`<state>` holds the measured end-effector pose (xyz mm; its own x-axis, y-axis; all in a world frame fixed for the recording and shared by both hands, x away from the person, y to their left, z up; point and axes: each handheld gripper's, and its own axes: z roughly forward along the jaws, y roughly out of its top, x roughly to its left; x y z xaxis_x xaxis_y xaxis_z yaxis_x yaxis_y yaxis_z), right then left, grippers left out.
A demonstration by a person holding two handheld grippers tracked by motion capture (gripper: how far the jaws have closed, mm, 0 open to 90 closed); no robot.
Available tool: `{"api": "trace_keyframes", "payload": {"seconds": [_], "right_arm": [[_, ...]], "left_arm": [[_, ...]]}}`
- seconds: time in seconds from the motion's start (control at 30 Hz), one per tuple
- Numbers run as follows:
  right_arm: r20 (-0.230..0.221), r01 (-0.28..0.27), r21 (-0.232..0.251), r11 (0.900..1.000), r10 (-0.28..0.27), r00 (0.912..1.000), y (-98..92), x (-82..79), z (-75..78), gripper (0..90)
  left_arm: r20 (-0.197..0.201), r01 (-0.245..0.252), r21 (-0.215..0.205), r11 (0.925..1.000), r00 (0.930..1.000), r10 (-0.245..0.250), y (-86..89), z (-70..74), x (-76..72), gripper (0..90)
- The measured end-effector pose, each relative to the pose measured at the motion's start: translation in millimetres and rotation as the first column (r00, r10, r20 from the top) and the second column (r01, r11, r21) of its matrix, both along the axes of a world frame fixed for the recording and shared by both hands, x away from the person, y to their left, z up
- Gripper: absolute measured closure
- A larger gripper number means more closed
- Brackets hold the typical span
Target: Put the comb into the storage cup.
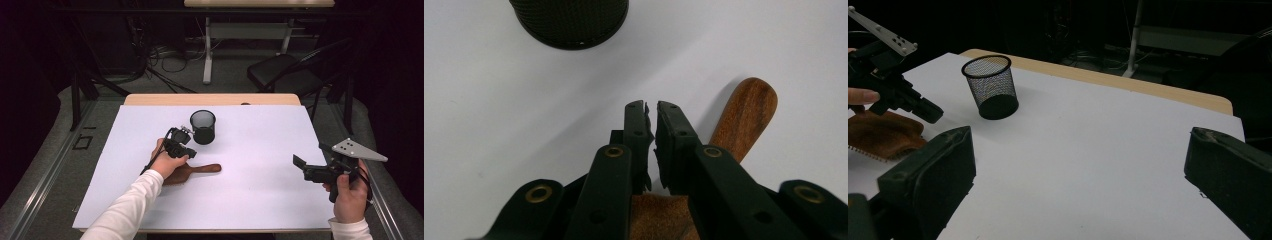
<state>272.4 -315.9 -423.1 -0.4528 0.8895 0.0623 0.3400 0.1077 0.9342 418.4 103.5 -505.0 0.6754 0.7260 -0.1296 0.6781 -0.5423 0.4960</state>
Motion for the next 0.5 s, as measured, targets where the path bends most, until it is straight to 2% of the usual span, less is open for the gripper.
{"api": "trace_keyframes", "payload": {"seconds": [0.17,0.27,0.37,0.5], "right_arm": [[0.010,0.002,-0.001,1.000,-0.002,0.9999,-3.1,-0.5,0.7,0.0],[0.013,0.004,0.006,1.000,-0.004,0.9999,-4.2,0.0,1.5,0.0],[0.017,-0.005,0.009,1.000,0.005,0.9998,-3.7,0.7,2.9,0.0],[0.019,-0.008,0.016,1.000,0.008,0.9998,-2.6,0.6,3.4,0.0]], "left_arm": [[-0.010,0.005,0.017,0.9998,0.9999,-0.005,0.2,-5.2,-1.4,88.4],[-0.015,0.018,0.057,0.9982,0.9998,-0.017,-2.4,-8.3,-2.8,89.4],[-0.002,0.020,0.087,0.9960,0.9998,-0.020,-7.3,-11.3,-2.8,89.9],[-0.006,0.005,0.085,0.9964,1.0000,-0.005,-8.7,-12.7,0.2,90.0]]}}
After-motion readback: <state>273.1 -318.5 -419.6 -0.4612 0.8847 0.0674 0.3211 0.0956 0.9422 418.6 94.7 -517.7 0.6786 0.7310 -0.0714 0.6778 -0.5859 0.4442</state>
